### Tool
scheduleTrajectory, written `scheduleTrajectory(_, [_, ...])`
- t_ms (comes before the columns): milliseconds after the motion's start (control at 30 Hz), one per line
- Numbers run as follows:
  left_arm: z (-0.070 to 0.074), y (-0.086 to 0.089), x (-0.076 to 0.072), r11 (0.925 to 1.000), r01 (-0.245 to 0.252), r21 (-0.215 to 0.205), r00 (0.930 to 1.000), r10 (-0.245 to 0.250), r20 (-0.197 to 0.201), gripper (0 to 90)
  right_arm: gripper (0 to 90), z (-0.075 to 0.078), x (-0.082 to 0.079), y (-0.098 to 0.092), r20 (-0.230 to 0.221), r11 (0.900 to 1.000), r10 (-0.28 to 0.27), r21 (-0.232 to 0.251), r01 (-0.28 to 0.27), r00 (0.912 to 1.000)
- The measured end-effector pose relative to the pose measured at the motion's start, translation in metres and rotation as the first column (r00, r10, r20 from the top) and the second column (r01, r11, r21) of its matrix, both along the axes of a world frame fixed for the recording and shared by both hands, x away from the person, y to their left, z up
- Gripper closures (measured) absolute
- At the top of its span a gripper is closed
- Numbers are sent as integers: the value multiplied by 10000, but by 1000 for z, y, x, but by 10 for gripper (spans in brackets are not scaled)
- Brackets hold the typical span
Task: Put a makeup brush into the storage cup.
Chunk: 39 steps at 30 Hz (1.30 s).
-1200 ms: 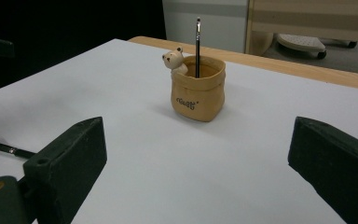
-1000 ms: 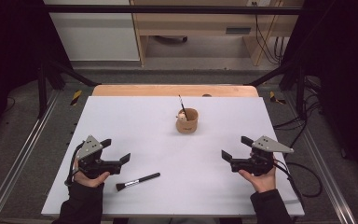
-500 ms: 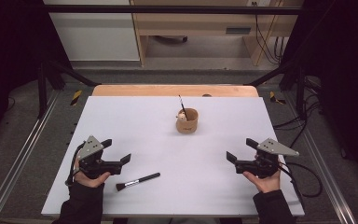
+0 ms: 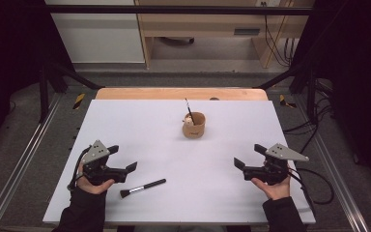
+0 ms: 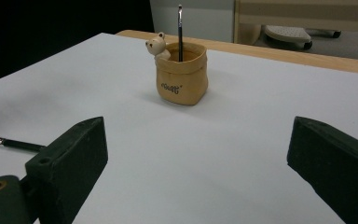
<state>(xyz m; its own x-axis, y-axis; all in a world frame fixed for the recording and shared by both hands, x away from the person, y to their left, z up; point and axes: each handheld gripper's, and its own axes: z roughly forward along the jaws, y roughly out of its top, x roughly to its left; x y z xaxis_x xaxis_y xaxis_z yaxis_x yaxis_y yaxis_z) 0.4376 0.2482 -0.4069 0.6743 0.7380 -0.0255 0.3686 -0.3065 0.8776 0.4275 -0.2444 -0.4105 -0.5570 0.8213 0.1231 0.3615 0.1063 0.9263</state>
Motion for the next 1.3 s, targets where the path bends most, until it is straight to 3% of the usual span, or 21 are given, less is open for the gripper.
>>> scheduleTrajectory(167, [-2, -6, 0, 9985, 376, 394, 9989, -365, -282, 67, 58, 0, 0, 1, -19, 9999, 25, 144, -25, 10000])
scheduleTrajectory(500, [-5, -20, 1, 9871, 1085, 1176, 9915, -989, -841, 65, 63, 0, 0, 3, -59, 9999, 39, 100, -39, 10000])
scheduleTrajectory(733, [-8, -31, 0, 9740, 1521, 1678, 9847, -1346, -1110, 64, 63, 3, -2, 10, 101, 9994, 226, -248, -224, 9997])
scheduleTrajectory(967, [-10, -38, -1, 9656, 1719, 1951, 9804, -1484, -1294, 71, 63, 4, -2, 13, 80, 9991, 329, -270, -327, 9994])
scheduleTrajectory(1300, [-15, -44, 0, 9476, 2051, 2448, 9721, -1682, -1634, 83, 63, 4, -2, 16, 8, 9983, 458, -359, -457, 9990])
